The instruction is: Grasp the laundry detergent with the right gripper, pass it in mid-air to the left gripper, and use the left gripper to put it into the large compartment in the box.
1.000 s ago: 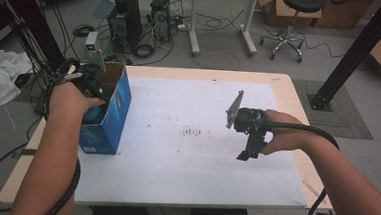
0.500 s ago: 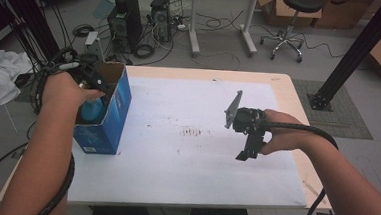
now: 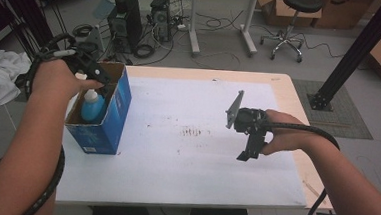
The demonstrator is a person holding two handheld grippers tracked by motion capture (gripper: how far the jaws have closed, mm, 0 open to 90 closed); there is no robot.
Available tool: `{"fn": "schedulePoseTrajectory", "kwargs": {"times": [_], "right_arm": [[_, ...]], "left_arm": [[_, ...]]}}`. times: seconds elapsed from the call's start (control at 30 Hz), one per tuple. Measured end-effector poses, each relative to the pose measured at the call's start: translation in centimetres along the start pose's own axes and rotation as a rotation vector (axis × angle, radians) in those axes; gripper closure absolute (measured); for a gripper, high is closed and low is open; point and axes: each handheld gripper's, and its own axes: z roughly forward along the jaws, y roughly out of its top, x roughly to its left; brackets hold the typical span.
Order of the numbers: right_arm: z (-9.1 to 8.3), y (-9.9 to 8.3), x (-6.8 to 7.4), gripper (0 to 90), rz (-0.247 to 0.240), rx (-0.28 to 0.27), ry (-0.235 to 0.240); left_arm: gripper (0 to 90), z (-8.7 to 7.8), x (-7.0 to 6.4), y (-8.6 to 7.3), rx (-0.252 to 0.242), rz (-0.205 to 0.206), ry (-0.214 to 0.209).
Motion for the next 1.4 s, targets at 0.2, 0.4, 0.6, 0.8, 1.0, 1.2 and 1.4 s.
{"fn": "schedulePoseTrajectory", "kwargs": {"times": [0.2,0.4,0.6,0.8,1.0,1.2,1.4], "right_arm": [[0.0,0.3,0.1,0.0,-0.003,0.0,0.002],[0.0,0.4,0.2,0.0,-0.004,0.006,0.003],[-0.1,0.3,0.3,0.0,-0.001,0.006,-0.001],[-0.4,0.2,0.4,0.0,0.006,0.011,-0.002],[-0.8,0.0,0.4,0.0,0.005,0.015,-0.011],[-0.9,-0.2,0.3,0.0,0.014,0.023,-0.011],[-1.0,-0.2,0.2,0.0,0.011,0.034,-0.011]], "left_arm": [[7.3,-0.7,-0.7,-0.1,0.008,0.032,-0.007],[5.9,-1.4,-1.0,-0.3,-0.003,0.056,-0.005],[0.2,-2.1,-1.3,-0.4,-0.011,0.083,-0.007],[0.1,-2.7,-2.2,-0.4,-0.039,0.161,-0.041],[0.1,-3.4,-4.7,-0.2,-0.067,0.373,-0.097],[0.1,-4.1,-8.1,-0.2,-0.131,0.634,-0.162],[0.1,-4.0,-11.7,-0.8,-0.123,0.888,-0.18]]}}
